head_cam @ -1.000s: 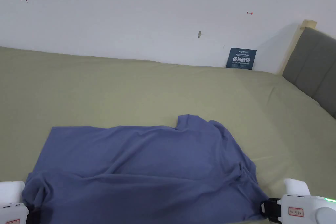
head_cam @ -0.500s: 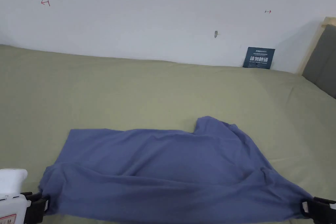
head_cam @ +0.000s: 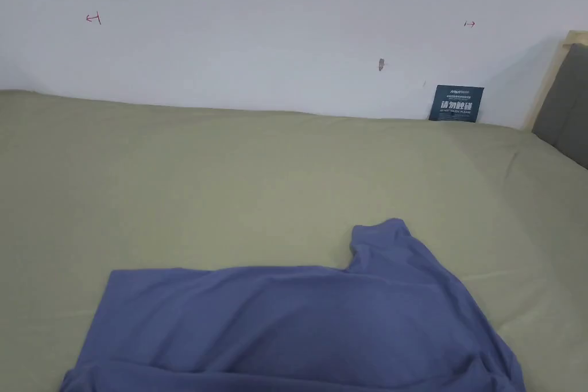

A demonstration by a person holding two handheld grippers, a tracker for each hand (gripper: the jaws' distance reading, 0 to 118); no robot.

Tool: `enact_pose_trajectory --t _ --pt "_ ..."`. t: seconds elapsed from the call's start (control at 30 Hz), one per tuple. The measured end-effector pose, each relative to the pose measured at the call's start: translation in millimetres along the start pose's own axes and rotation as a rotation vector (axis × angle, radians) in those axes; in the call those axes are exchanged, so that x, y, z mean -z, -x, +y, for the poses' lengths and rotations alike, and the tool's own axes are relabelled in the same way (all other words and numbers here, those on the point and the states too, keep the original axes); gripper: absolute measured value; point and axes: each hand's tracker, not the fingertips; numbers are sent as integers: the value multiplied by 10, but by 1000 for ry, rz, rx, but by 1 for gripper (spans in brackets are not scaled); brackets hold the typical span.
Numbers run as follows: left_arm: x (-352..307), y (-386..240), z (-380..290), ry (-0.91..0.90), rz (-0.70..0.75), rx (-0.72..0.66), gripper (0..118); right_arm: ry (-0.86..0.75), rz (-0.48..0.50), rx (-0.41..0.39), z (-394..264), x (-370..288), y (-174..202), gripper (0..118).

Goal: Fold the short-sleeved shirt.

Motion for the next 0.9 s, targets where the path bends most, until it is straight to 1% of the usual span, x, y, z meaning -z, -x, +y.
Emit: enact_pose_trajectory --t 0.1,0.17,0.2,0.23,0.27,0.3,0.33,0.37,0.4,0.47,0.5,0.6,0.63,0.7,0.73,0.77,0.8,0.83,0.87,0.9 --pt "-26 81 -76 1 -5 -41 9 13 6 27 -75 28 -86 4" --pt "-34 117 -93 2 -19 -72 9 15 -19 13 -110 47 -72 4" --pt "-18 142 -101 -4 -42 -93 9 15 -12 14 -97 106 -139 4" --pt "6 161 -108 -10 -64 -107 14 8 -5 17 -94 114 -141 6" --pt "30 177 -115 -14 -81 -115 32 5 7 21 -87 114 -139 13" --pt "47 178 -117 -8 -81 -126 65 6 21 32 -76 102 -137 34" --pt "65 168 -126 -3 -62 -135 88 4 37 50 -54 87 -144 70" --pt "88 150 -143 3 -43 -136 87 -16 56 55 -43 42 -133 73" --pt "60 155 -151 2 -58 -134 87 -32 85 53 -28 -8 -111 73" --pt "15 88 -140 19 -129 -144 87 -86 69 29 27 -170 -18 73" --pt "-48 54 -124 6 -113 -141 87 -101 57 8 60 -241 43 73" --pt "-426 -121 -46 -149 -76 -105 87 -140 -1 -88 177 -481 351 73" --pt "-582 -231 -6 -220 -62 -102 87 -164 3 -122 203 -548 476 73" --pt "-783 -479 96 -302 -98 -101 87 -211 -10 -149 250 -623 742 73" --pt "-838 -634 155 -329 -71 -94 87 -233 -13 -168 269 -647 919 73" --pt "-846 -786 205 -336 -39 -68 84 -252 -24 -165 277 -631 1067 73" --pt "-857 -923 248 -320 1 -63 72 -274 -54 -143 275 -607 1192 71" --pt "-825 -1054 268 -328 23 -49 23 -274 -72 -118 271 -586 1324 71" --pt "-776 -1194 279 -336 30 -11 0 -268 -77 -99 250 -524 1436 64" --pt "-739 -1338 239 -330 74 10 0 -274 -68 -100 213 -510 1534 38"
